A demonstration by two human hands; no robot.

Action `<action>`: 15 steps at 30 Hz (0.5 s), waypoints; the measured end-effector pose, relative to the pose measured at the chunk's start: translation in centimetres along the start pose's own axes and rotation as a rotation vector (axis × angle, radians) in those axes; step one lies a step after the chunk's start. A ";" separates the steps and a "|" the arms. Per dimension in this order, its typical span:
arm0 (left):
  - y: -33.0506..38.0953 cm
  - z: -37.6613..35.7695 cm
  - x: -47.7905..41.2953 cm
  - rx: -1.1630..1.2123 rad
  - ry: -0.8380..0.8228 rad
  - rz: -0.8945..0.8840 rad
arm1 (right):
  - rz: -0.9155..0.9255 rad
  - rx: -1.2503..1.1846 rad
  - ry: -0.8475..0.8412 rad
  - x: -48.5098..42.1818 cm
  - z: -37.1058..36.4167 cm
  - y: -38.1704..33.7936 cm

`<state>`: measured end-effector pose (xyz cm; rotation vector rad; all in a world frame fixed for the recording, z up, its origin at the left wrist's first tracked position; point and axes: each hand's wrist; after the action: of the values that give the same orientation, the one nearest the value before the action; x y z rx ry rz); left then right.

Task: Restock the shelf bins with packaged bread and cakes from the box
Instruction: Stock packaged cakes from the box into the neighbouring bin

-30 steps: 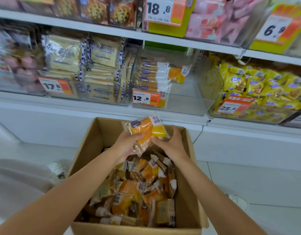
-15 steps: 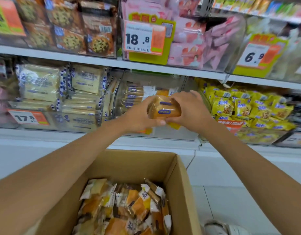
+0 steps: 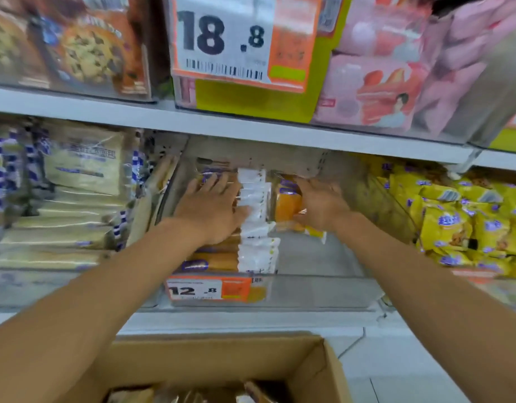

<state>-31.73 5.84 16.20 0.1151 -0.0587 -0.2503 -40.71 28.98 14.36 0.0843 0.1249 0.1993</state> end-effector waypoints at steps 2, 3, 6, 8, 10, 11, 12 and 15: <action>0.2 0.1 0.3 -0.015 0.001 -0.005 | -0.006 -0.027 0.048 -0.8 -1.2 -0.8; 0.2 0.1 0.3 -0.020 -0.005 -0.003 | 0.008 -0.024 0.100 -1.2 -1.3 -1.0; 0.2 0.0 0.4 -0.038 0.002 -0.001 | 0.026 0.035 0.200 -2.1 -1.1 -1.1; 0.2 0.0 0.4 -0.039 0.007 -0.001 | 0.049 0.058 0.152 -1.8 -1.5 -1.1; 0.2 0.0 0.3 -0.045 0.007 -0.002 | 0.064 0.117 0.132 -1.4 -1.9 -0.9; 0.2 0.0 0.3 -0.046 0.005 -0.001 | 0.057 0.146 0.154 -1.5 -1.9 -0.7; 0.2 0.0 0.3 -0.046 0.003 -0.002 | 0.039 0.171 0.186 -1.7 -1.6 -0.7; 0.3 0.0 0.5 -0.052 0.003 0.001 | 0.051 0.217 0.242 -2.7 -1.3 -1.6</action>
<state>-31.24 5.96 16.30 0.0636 -0.0494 -0.2508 -43.22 27.00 13.19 0.2801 0.3859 0.2460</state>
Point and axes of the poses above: each hand's wrist, its own x-axis away from the middle knuckle, its own z-axis out of the back of the hand, y = z × x, and after that the axes turned 7 degrees about -z, right-handed
